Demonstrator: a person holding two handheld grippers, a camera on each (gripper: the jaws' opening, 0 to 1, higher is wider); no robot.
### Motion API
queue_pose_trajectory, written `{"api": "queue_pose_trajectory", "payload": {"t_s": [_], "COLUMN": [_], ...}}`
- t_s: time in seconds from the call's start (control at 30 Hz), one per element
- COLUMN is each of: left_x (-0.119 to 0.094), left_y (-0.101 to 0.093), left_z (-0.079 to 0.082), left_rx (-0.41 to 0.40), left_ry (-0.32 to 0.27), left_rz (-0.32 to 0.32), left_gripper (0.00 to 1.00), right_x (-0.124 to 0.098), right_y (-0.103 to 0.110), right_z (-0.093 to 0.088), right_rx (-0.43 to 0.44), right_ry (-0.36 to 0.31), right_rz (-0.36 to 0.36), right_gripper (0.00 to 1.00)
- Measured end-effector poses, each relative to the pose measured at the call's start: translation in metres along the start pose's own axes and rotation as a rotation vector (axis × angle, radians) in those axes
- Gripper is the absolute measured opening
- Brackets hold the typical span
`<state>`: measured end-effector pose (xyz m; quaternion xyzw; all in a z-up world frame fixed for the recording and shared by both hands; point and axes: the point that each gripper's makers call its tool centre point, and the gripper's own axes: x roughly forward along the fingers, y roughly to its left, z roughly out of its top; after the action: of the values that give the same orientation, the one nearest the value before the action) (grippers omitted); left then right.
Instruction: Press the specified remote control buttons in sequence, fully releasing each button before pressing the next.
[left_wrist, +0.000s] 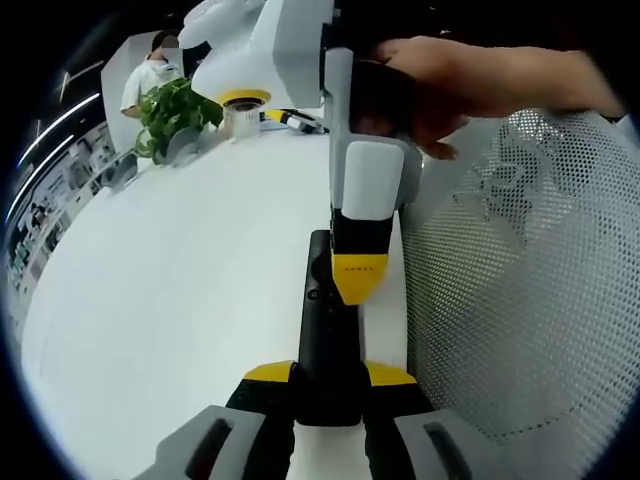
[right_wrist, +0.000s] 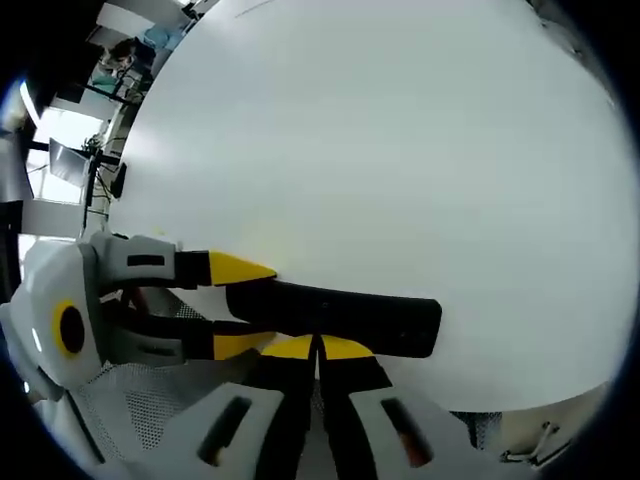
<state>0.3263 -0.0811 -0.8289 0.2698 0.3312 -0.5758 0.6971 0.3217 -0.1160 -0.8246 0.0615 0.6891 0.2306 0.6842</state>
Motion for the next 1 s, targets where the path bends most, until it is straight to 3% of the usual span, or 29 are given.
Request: {"api": "queue_pose_trajectory", "payload": {"t_s": [0.33,0.63,1.0], "left_x": [0.0,0.0,0.0], "left_y": [0.0,0.0,0.0], "left_z": [0.0,0.0,0.0], "left_rx": [0.002,0.005,0.004], "left_ry": [-0.001,0.001,0.0], "left_rz": [-0.001,-0.003,-0.001], "left_gripper": [0.25,0.25,0.25], "right_x": [-0.002,0.001,-0.004], "right_y": [0.011,0.01,0.003], "right_z": [0.013,0.015,0.019], "right_rx": [0.009,-0.031,0.01], "right_ry": [-0.072,-0.084,-0.104], "right_rz": [0.067,0.045,0.04], "right_gripper": [0.0,0.0,0.0]}}
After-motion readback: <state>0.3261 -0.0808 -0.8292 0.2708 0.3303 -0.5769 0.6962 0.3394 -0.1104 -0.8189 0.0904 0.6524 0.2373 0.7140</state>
